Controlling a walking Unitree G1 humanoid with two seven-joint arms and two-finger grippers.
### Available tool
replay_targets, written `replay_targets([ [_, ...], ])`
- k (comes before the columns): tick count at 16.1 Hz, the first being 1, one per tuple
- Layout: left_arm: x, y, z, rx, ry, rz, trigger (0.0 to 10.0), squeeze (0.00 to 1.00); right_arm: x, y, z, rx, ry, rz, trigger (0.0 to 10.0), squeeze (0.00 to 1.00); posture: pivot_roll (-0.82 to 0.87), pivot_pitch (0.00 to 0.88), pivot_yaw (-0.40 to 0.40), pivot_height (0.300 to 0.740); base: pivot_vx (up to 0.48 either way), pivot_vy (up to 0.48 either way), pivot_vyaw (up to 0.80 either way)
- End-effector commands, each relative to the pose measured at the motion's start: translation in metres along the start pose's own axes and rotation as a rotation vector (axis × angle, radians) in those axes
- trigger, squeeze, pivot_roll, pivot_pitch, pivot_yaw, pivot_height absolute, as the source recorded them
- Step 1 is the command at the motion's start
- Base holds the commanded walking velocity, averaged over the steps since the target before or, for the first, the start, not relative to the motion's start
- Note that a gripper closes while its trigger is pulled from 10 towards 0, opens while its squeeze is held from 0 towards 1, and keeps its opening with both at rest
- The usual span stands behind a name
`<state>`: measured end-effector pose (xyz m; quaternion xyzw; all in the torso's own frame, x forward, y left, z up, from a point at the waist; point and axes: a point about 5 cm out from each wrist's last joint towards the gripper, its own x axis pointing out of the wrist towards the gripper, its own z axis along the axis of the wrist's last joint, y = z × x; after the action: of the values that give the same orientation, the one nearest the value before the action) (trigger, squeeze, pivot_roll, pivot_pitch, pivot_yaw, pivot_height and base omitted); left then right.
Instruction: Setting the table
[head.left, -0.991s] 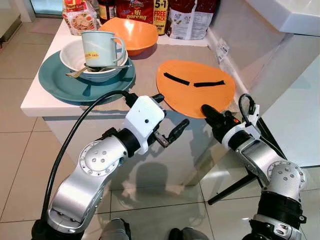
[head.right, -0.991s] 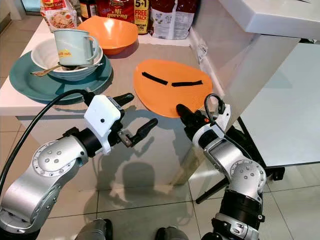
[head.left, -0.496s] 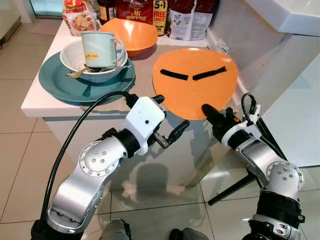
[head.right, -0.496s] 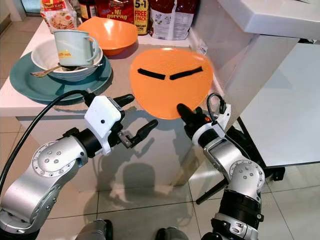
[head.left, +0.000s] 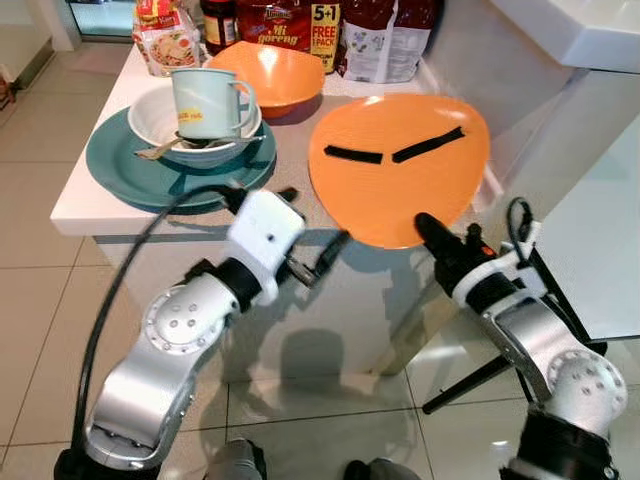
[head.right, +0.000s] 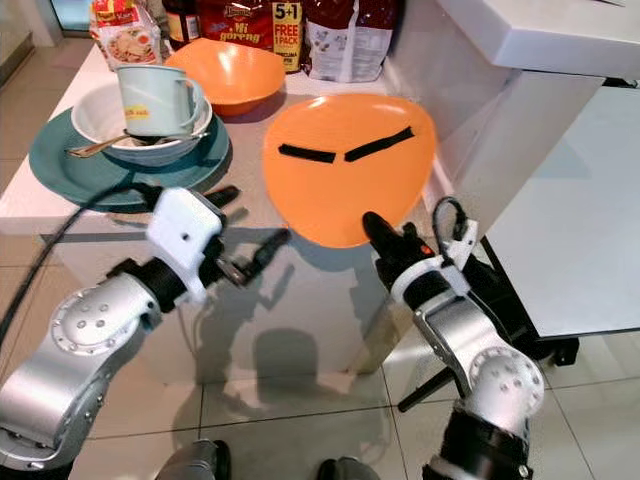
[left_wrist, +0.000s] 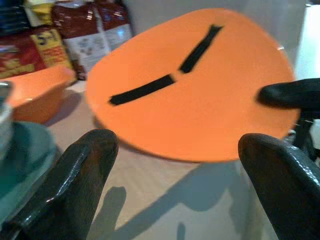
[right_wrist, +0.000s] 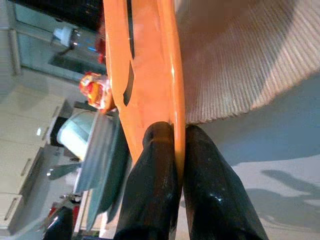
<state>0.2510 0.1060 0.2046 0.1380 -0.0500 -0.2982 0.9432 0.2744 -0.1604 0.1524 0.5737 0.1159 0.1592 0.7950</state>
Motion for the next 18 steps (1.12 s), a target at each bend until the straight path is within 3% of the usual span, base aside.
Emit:
replay_targets([
  [1,0.001,0.003,-0.003,-0.002,0.002,0.022,10.0,0.0,-0.008,0.011,0.007,-0.006,-0.052,0.069,0.0,0.0,0.09,0.07,-0.056,0.74,0.0,0.0,0.0],
  [4,-0.002,0.005,-0.007,-0.02,0.002,0.067,10.0,0.0,-0.028,0.016,0.011,-0.03,-0.107,0.148,0.0,0.0,0.08,0.073,-0.048,0.74,0.0,0.0,0.0],
  [6,-0.01,0.005,-0.019,-0.03,0.042,0.083,10.0,0.0,-0.045,0.018,0.01,-0.185,-0.093,0.16,0.0,0.0,0.07,0.077,-0.047,0.74,0.0,0.0,0.0],
  [7,-0.012,0.004,-0.02,-0.037,0.045,0.081,10.0,0.0,-0.048,0.018,0.009,-0.245,-0.078,0.144,3.1,0.0,0.07,0.076,-0.048,0.74,0.0,0.0,0.0],
  [8,-0.012,0.003,-0.02,-0.036,0.042,0.082,10.0,0.0,-0.049,0.02,0.009,-0.302,-0.076,0.133,10.0,0.0,0.07,0.075,-0.049,0.74,0.0,0.0,0.0],
  [11,-0.009,0.002,-0.018,-0.038,0.031,0.09,10.0,0.0,-0.047,0.024,0.011,-0.382,-0.122,0.117,10.0,0.0,0.07,0.075,-0.051,0.74,-0.305,0.0,0.0],
  [18,-0.006,0.006,-0.017,0.008,0.035,0.115,10.0,0.0,-0.039,0.011,0.024,-0.392,-0.218,0.011,10.0,0.0,0.07,0.078,-0.036,0.74,-0.076,0.0,0.0],
])
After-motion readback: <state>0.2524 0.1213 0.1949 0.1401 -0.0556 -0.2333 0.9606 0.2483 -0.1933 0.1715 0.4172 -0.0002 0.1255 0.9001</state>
